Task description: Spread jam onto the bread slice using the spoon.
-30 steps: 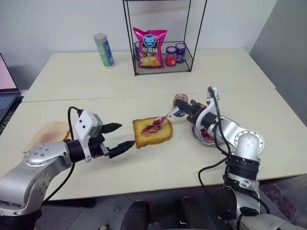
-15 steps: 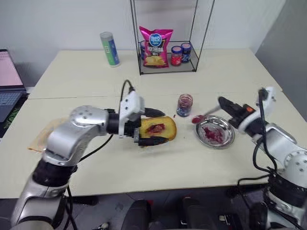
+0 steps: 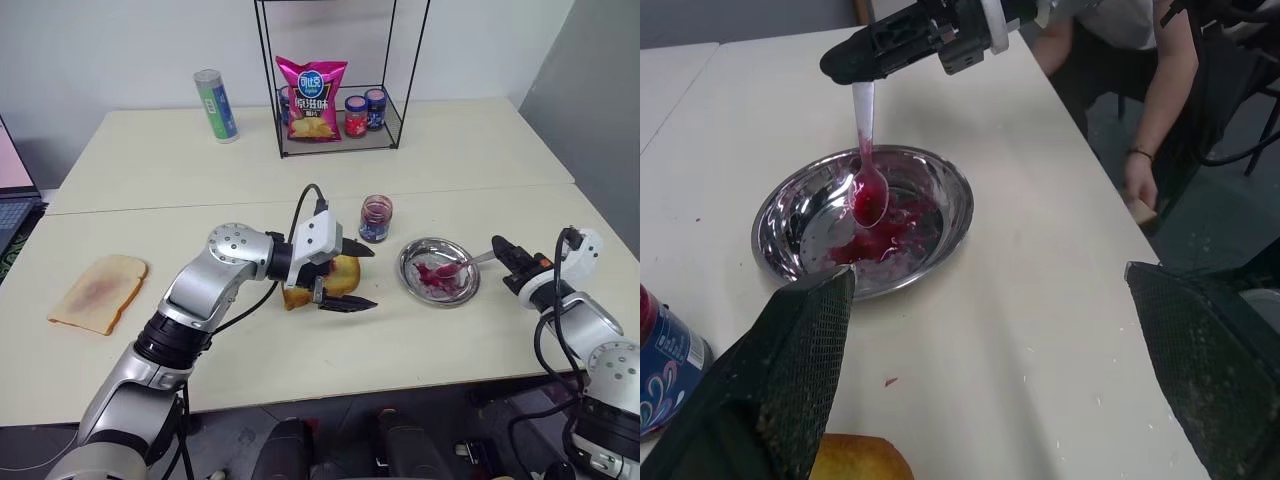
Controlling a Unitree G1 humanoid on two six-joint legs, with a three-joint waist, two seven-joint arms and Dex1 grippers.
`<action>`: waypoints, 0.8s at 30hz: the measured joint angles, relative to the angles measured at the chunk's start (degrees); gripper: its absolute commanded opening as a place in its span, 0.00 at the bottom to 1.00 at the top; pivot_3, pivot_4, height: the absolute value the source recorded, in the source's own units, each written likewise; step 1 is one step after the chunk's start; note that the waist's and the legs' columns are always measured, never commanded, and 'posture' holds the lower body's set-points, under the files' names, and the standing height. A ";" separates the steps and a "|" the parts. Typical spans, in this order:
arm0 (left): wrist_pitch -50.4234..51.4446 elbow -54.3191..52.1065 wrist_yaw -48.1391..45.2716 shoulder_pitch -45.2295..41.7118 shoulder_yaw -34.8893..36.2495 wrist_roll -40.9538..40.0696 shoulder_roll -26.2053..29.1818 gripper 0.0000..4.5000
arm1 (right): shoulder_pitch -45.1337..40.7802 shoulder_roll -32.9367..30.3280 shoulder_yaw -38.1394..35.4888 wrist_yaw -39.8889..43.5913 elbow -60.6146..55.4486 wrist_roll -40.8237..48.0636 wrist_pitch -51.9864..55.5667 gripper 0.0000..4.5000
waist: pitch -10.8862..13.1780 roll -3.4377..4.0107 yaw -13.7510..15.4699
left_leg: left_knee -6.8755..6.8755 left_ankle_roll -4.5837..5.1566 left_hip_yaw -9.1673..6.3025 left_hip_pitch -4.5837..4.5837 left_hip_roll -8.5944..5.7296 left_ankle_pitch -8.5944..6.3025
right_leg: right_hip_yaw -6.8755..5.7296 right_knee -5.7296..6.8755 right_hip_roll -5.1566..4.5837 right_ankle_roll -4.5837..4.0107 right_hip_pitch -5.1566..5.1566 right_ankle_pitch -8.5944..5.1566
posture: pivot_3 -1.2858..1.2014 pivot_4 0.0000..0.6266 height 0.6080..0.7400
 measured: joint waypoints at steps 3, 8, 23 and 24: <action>0.08 -0.52 0.07 0.79 0.14 0.06 0.19 1.00 | -0.38 -0.23 0.14 1.74 3.54 -0.77 -1.65 0.19 | 0.00 0.00 0.08 | 0.01 0.00 -0.03 0.00 0.00 0.00 | 0.01 0.00 -0.01 0.00 0.02 0.00 | 0.52 0.24 1.00; 0.30 -1.08 0.18 1.71 0.30 0.08 0.42 1.00 | -0.57 -0.96 0.06 2.80 7.38 -1.83 -2.20 0.45 | 0.00 0.00 0.09 | 0.01 0.00 -0.02 0.00 -0.01 0.00 | 0.02 0.01 -0.02 0.00 0.02 0.00 | 0.52 0.24 1.00; 0.80 -2.24 1.69 3.13 2.91 0.02 2.54 1.00 | -4.72 -7.34 -3.34 3.23 11.81 -3.14 -3.08 1.00 | 0.00 0.01 0.11 | 0.03 0.00 0.00 0.03 -0.03 0.00 | 0.00 0.03 -0.03 0.03 0.04 0.02 | 0.52 0.24 1.00; 1.49 -2.30 2.04 3.34 3.37 -0.07 3.09 1.00 | -4.84 -8.95 -2.55 4.07 12.01 -4.47 -3.16 1.00 | 0.00 0.01 0.10 | 0.03 0.00 0.02 0.03 -0.04 0.00 | 0.00 0.04 -0.03 0.03 0.03 0.02 | 0.52 0.24 1.00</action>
